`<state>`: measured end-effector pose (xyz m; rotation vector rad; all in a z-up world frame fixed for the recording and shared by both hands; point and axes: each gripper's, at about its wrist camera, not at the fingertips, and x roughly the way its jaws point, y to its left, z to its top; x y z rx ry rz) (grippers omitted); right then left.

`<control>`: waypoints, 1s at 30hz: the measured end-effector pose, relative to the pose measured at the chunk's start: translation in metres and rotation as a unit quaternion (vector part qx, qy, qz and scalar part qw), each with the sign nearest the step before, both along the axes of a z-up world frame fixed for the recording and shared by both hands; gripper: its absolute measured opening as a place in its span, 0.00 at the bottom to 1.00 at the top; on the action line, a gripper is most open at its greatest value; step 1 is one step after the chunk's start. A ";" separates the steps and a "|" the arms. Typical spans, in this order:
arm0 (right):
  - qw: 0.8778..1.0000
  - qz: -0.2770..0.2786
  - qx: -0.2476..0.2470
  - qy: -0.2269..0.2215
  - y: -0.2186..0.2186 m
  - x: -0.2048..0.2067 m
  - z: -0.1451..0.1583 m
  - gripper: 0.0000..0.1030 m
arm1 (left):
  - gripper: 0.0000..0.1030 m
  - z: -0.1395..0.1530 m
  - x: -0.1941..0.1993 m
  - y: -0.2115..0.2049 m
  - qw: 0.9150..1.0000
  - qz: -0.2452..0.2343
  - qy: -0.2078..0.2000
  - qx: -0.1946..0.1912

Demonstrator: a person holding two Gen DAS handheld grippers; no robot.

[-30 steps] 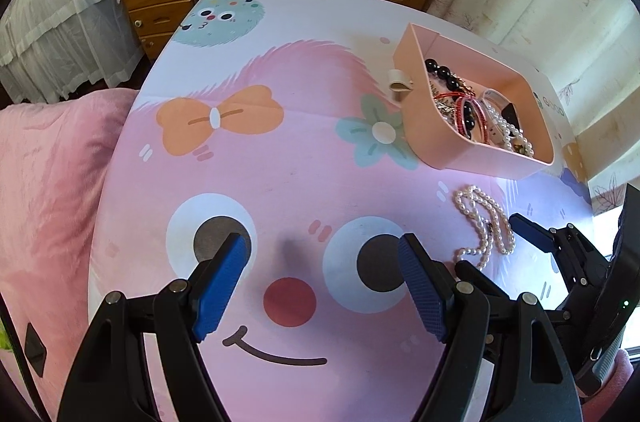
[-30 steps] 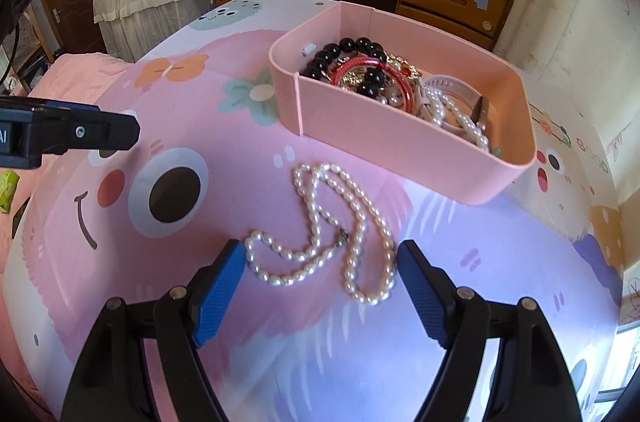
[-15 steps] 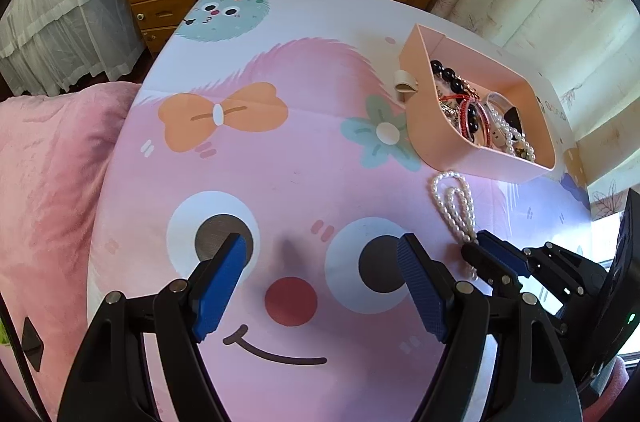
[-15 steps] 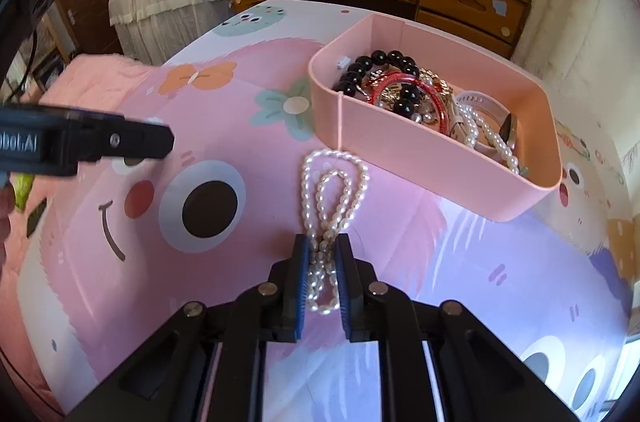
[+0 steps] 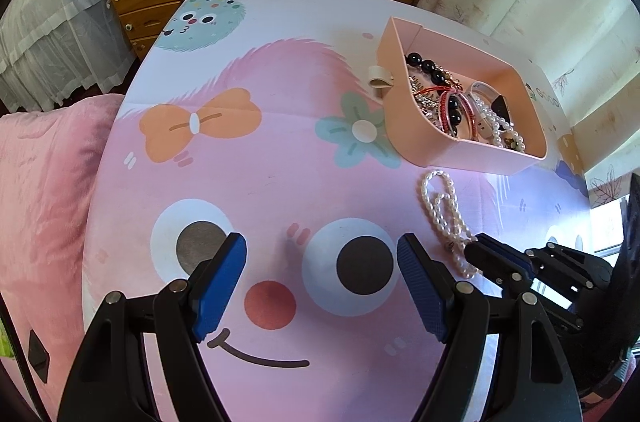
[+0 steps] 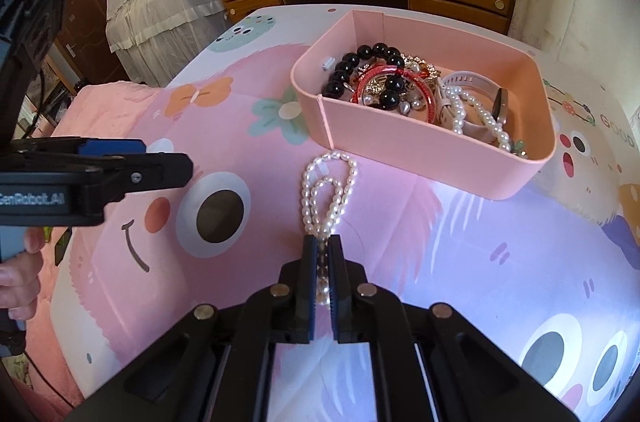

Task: Organize jewelry
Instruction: 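Lift the pearl necklace with the right tool and lower it into the pink box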

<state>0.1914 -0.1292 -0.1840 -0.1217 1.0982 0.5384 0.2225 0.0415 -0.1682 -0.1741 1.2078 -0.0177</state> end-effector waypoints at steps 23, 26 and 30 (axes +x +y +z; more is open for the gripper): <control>0.991 0.038 0.014 -0.124 -0.014 -0.002 0.137 0.04 | 0.74 0.015 0.007 -0.014 1.000 -0.025 -0.016 0.000; 0.989 0.032 0.017 -0.146 -0.016 0.003 0.149 0.04 | 0.74 0.014 0.007 -0.015 0.999 -0.028 -0.020 0.006; 0.987 0.014 0.021 -0.161 -0.021 0.013 0.157 0.04 | 0.74 0.010 0.008 -0.013 0.999 -0.029 -0.013 -0.004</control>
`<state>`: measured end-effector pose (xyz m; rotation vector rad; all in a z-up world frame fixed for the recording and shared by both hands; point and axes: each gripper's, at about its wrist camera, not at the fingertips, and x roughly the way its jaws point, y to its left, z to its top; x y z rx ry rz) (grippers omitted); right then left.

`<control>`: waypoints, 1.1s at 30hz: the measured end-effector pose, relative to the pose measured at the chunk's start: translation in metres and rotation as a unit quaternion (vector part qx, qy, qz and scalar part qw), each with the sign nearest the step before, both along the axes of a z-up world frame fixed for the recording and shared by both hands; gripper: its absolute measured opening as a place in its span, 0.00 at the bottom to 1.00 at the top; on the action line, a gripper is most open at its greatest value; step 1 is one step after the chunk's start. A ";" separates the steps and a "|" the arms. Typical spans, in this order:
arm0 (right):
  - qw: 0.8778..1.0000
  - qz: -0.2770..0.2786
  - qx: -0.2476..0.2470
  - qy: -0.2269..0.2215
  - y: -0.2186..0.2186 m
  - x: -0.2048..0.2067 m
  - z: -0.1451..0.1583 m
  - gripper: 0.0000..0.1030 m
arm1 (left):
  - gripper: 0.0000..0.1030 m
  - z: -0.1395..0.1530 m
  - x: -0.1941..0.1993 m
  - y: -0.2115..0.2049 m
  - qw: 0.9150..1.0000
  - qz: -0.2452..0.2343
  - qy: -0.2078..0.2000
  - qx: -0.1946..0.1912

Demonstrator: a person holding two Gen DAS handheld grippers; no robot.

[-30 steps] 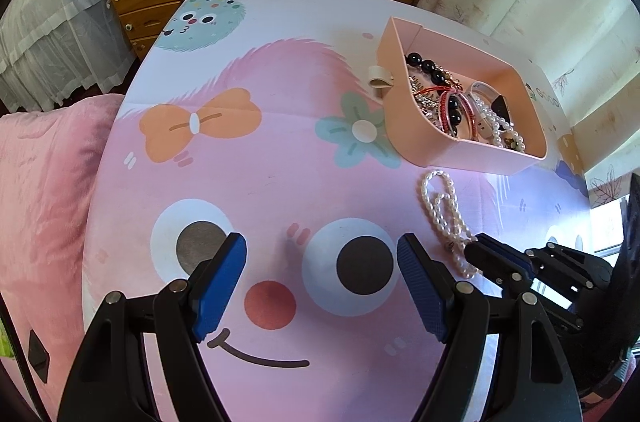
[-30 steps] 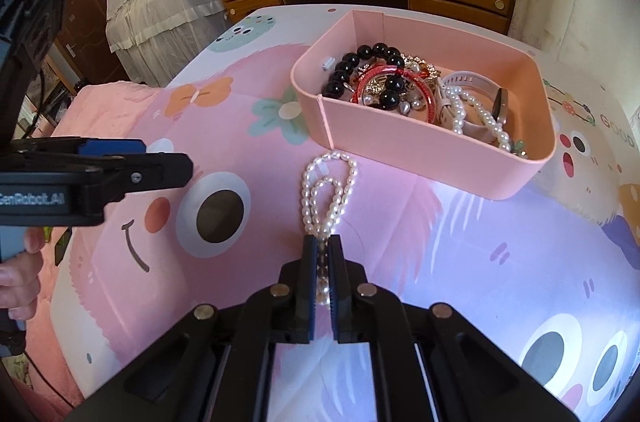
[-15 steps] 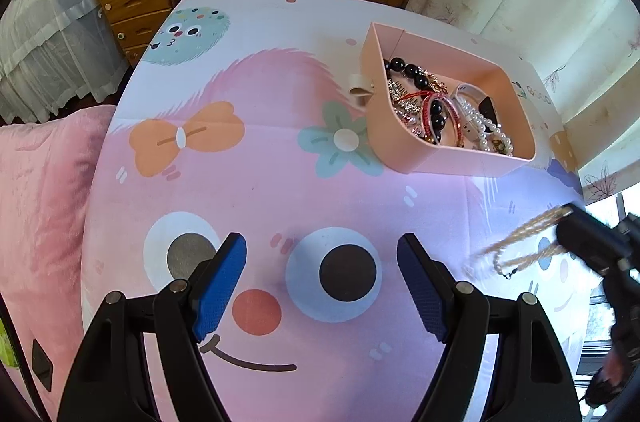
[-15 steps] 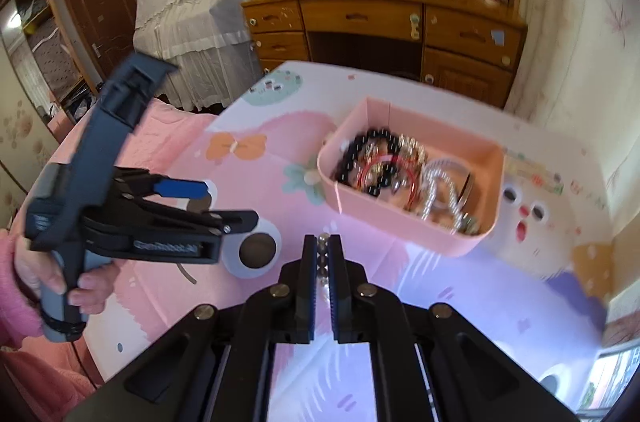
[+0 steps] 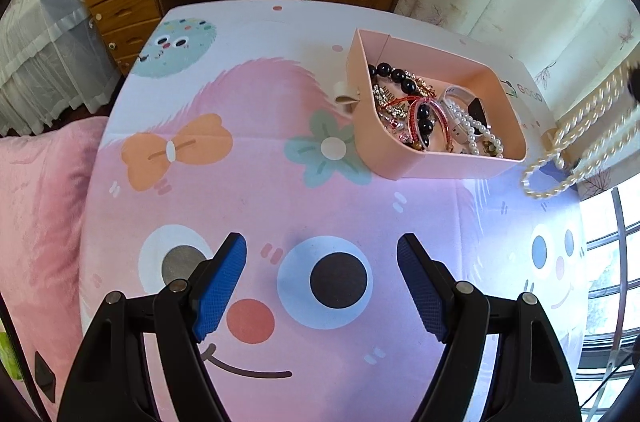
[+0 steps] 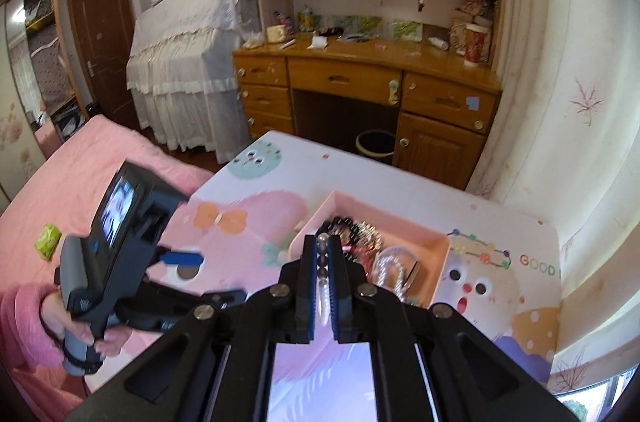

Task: Organize jewelry
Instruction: 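Lift the pearl necklace with the right tool and lower it into the pink box, then open the right tool over the pink box, releasing the necklace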

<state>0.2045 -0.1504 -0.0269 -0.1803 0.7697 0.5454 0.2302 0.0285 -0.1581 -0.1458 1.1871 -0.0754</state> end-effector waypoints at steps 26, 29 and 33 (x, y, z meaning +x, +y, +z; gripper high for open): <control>0.981 -0.188 0.004 0.052 -0.029 0.051 -0.034 0.42 | 0.74 -0.003 -0.004 0.021 1.000 -0.003 -0.006 0.004; 0.977 -0.204 -0.005 0.069 -0.031 0.047 -0.043 0.45 | 0.74 -0.004 -0.008 0.025 1.000 -0.003 -0.007 0.011; 0.969 -0.224 -0.013 0.107 -0.037 0.038 -0.066 0.57 | 0.74 -0.009 -0.014 0.028 1.000 0.005 0.000 0.017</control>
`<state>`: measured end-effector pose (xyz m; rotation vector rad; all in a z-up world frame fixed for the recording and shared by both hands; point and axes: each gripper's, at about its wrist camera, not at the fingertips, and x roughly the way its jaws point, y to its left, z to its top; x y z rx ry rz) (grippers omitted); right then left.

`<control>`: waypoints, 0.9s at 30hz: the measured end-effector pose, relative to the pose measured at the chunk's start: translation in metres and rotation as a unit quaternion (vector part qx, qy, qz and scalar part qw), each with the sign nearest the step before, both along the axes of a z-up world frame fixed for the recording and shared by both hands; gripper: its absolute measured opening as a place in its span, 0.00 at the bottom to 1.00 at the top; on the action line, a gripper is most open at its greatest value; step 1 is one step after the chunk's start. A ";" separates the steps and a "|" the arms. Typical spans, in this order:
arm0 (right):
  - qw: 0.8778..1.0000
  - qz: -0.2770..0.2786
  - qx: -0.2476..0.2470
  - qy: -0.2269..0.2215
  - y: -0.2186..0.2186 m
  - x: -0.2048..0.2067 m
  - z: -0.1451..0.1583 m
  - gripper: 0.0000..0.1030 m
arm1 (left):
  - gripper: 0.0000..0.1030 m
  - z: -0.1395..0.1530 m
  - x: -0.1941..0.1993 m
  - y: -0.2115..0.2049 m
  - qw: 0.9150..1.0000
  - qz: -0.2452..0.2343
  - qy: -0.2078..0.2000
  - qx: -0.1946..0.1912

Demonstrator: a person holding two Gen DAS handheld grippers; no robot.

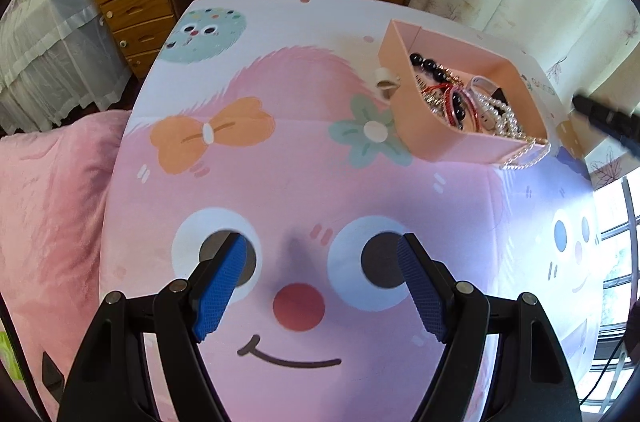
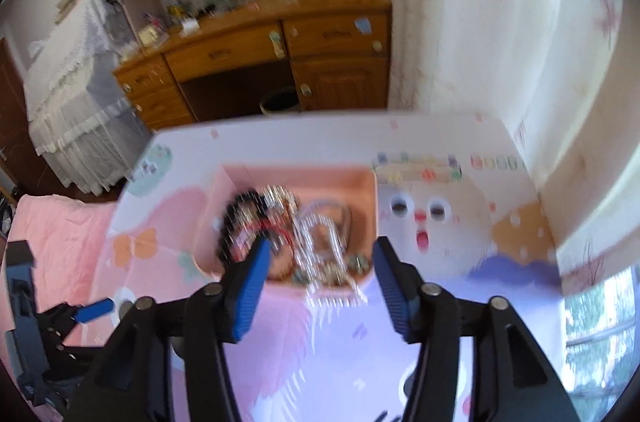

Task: Organize jewelry
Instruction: 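Open the right tool over the pink box, releasing the necklace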

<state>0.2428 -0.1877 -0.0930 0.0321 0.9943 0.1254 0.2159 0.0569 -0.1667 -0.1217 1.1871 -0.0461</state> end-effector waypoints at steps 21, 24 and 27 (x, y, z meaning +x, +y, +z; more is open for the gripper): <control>0.998 0.003 -0.011 0.057 0.004 -0.002 -0.097 0.60 | 0.74 -0.007 -0.009 -0.010 1.000 0.001 0.008 0.017; 0.999 -0.001 -0.020 0.049 0.007 0.002 -0.098 0.60 | 0.74 -0.010 -0.008 -0.005 1.000 0.008 0.011 0.014; 0.999 0.005 -0.035 0.041 0.011 0.004 -0.099 0.60 | 0.74 -0.012 -0.007 -0.002 1.000 0.012 0.014 0.014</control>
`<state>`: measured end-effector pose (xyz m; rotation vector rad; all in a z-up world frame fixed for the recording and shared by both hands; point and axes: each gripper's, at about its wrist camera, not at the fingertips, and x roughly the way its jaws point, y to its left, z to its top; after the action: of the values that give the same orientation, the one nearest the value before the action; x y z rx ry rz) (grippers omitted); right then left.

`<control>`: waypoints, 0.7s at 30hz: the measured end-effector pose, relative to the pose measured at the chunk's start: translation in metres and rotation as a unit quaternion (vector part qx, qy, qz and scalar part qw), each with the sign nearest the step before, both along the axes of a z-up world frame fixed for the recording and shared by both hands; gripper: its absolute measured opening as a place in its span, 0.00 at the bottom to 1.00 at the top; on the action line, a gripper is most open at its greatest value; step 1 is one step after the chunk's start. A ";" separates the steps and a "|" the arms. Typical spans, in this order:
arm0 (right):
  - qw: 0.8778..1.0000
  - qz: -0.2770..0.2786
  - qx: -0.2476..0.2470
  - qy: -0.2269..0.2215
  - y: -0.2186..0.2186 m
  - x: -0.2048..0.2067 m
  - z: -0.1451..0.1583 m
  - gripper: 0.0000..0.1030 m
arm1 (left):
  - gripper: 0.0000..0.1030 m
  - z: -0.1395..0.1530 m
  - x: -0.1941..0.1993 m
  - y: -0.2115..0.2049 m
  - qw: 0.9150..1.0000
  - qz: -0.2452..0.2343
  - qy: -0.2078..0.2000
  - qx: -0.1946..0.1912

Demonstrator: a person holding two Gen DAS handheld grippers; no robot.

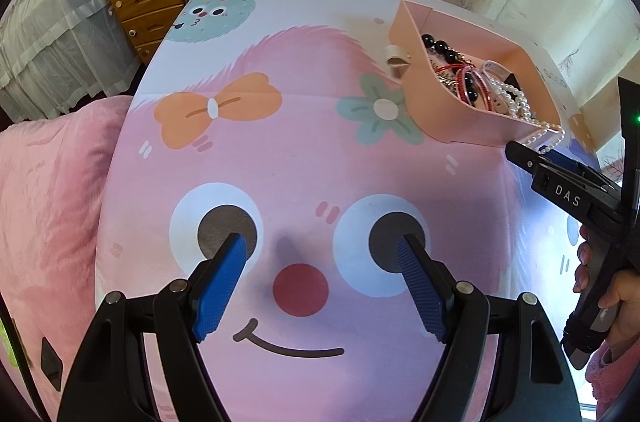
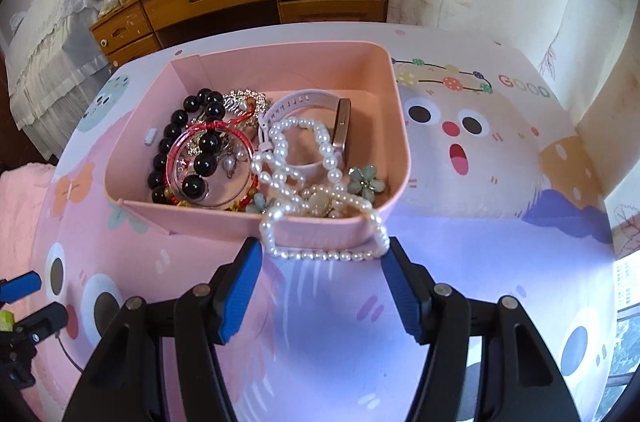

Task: Organize jewelry
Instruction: 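Open the right tool over the pink box, releasing the necklace, then close the right tool on the necklace strand hanging over the box rim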

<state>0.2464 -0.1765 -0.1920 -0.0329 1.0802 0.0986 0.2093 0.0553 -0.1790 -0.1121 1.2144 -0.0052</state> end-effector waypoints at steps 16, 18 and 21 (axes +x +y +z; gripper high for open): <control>1.000 -0.016 -0.001 0.023 0.003 -0.001 0.016 0.05 | 0.74 -0.002 0.003 0.005 1.000 0.012 -0.001 -0.015; 0.999 -0.020 0.012 0.029 0.001 -0.001 0.019 0.04 | 0.74 -0.001 0.004 0.004 1.000 0.010 -0.004 -0.014; 0.999 -0.016 0.020 0.023 0.000 -0.003 0.027 0.04 | 0.74 0.001 0.004 0.003 1.000 0.007 -0.007 -0.015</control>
<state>0.2438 -0.1769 -0.1651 0.0228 1.1240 0.0918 0.2137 0.0585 -0.1783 -0.1475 1.1994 -0.0123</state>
